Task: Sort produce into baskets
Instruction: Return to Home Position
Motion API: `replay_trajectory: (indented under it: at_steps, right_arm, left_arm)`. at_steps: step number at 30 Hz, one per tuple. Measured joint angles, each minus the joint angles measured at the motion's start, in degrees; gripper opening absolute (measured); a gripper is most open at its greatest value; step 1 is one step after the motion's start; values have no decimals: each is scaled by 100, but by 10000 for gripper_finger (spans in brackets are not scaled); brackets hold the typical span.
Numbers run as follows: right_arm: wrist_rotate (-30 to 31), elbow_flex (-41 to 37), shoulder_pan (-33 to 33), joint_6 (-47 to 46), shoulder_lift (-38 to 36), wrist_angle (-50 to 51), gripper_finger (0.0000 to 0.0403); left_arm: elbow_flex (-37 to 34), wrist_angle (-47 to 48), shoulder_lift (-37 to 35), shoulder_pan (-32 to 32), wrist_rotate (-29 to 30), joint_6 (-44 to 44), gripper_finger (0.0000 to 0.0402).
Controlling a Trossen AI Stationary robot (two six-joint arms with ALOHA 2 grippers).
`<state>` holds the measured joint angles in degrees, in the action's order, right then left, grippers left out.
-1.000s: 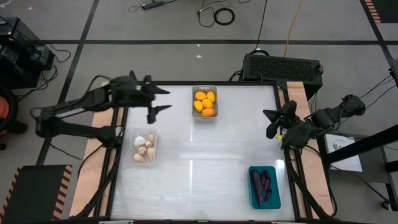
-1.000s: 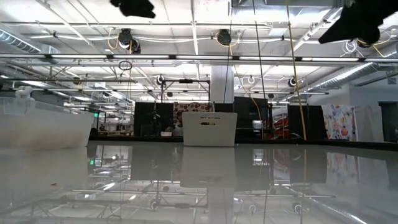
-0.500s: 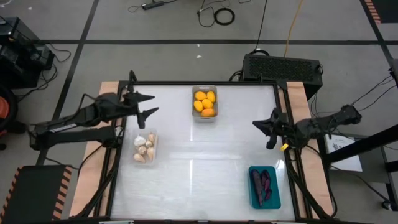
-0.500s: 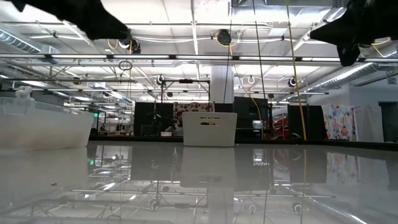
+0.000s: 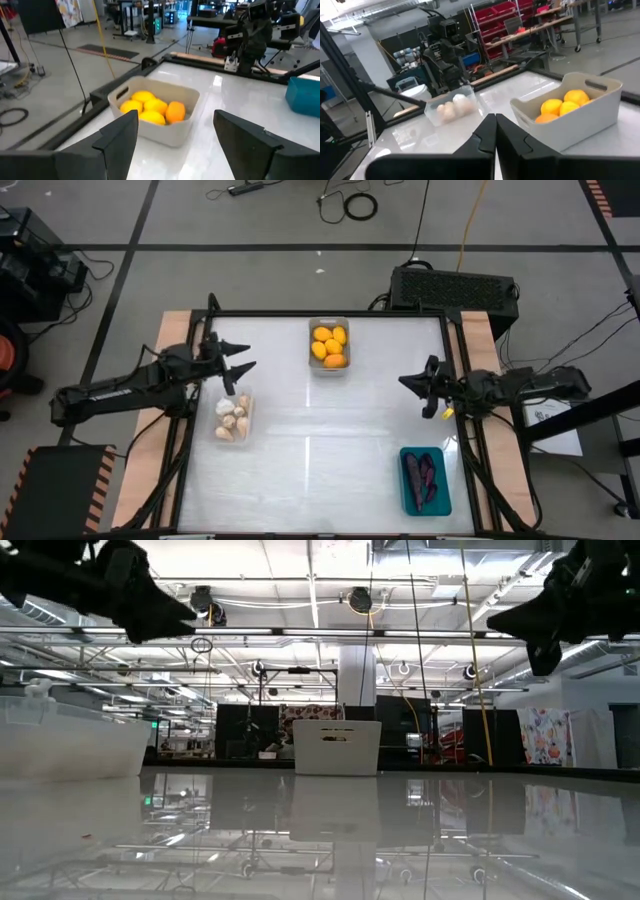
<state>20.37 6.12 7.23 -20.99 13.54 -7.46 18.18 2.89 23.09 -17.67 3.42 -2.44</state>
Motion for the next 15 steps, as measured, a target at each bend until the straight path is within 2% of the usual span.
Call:
replay_trajectory:
  at_steps: [9, 15]
  right_arm:
    - [-126, -484, -169, -343, 0, -229, 0]
    - [-64, -536, -169, -204, -2, -297, 0]
  left_arm:
    - [-764, -1241, -4, 0, -15, -177, 267]
    - [-833, -1176, -4, 7, -17, -175, 267]
